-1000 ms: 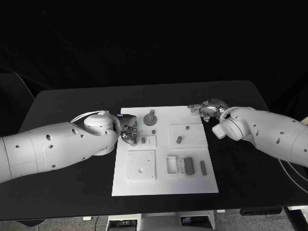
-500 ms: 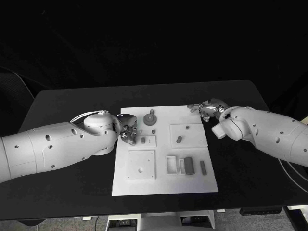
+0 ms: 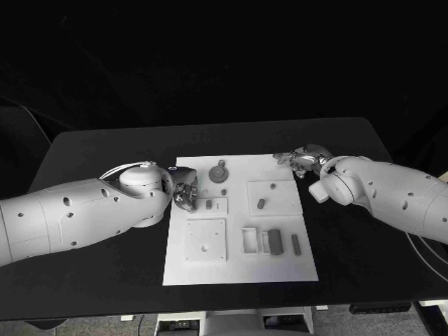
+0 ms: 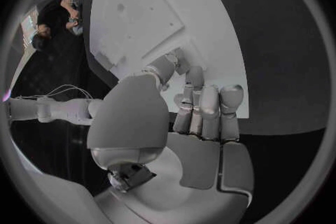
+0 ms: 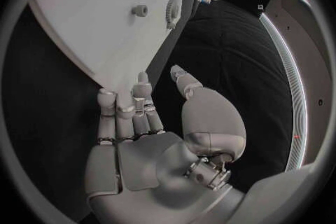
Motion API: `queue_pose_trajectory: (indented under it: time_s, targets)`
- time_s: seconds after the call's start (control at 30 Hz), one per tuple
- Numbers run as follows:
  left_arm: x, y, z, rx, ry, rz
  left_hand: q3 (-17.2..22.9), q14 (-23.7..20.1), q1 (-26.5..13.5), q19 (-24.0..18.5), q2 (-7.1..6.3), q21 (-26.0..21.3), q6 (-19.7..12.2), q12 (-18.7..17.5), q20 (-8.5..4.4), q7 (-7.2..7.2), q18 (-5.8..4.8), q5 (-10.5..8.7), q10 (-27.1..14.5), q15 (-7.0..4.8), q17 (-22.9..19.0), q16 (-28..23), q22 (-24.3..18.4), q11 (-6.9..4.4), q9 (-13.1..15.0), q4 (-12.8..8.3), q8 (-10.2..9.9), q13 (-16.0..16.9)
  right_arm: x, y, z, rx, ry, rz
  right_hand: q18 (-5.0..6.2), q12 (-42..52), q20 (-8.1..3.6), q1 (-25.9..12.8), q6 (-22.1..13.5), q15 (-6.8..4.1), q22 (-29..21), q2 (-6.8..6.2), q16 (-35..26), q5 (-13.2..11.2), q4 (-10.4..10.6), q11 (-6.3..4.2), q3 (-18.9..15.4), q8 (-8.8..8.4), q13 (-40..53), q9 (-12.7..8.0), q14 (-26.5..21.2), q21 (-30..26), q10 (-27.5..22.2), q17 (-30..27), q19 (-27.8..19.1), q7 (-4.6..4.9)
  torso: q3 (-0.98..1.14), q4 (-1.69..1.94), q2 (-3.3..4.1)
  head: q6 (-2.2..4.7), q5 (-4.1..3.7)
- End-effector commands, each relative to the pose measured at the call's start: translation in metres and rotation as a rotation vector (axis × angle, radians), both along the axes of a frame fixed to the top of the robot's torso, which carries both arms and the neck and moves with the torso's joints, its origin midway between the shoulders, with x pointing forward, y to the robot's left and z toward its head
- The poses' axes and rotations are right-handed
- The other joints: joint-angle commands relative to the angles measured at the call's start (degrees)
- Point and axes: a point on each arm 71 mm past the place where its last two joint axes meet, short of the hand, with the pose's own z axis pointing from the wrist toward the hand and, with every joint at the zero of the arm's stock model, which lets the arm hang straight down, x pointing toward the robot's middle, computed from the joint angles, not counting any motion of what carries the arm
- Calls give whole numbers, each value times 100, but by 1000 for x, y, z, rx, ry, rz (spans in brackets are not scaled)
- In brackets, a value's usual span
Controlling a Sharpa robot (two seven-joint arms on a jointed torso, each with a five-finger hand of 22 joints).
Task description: Assemble the parts on the task board
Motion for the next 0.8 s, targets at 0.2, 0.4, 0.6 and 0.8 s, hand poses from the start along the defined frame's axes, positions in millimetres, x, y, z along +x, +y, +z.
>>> queue_pose_trajectory:
  time_s: [0.2,0.4,0.6,0.8]
  targets:
    - [0,-2,-1,6,10,-8,21,-14,-9,11,36,0,151,11,-32,108,204,28,110,-16,-9,12,-9,69,8,-22,20,5,-1,2,0,-6,1,23,163,-31,-20,-46,0,-35,3,14,-31,2,0,11,-41,-20,-9,-7,-2,747,12,-8,37,44,-1,2,0,-8,-17]
    - [0,-4,-2,6,16,-12,23,-14,-7,11,36,0,153,12,-32,107,204,28,111,-17,-10,12,-9,68,8,-23,21,5,-1,3,0,-6,2,25,163,-31,-20,-46,0,-35,3,14,-31,2,0,11,-41,-21,-10,-7,-2,747,12,-8,37,44,-4,2,1,-16,-25]
    - [0,-6,-2,2,17,-18,24,-14,-5,11,37,0,154,12,-32,107,205,28,112,-17,-10,12,-10,68,9,-25,21,5,-1,3,-1,-6,6,29,163,-31,-20,-47,0,-35,3,14,-32,2,0,11,-42,-21,-10,-8,-2,747,12,-8,37,44,-4,4,0,-25,-36]
    - [-1,-9,-2,3,23,-31,28,-13,-2,12,39,0,155,12,-33,107,205,28,113,-18,-11,12,-10,67,9,-27,21,5,-1,3,-1,-6,5,28,163,-32,-20,-48,-1,-35,3,14,-32,2,0,11,-42,-21,-11,-8,-3,747,11,-8,36,45,-3,2,0,-40,-45]
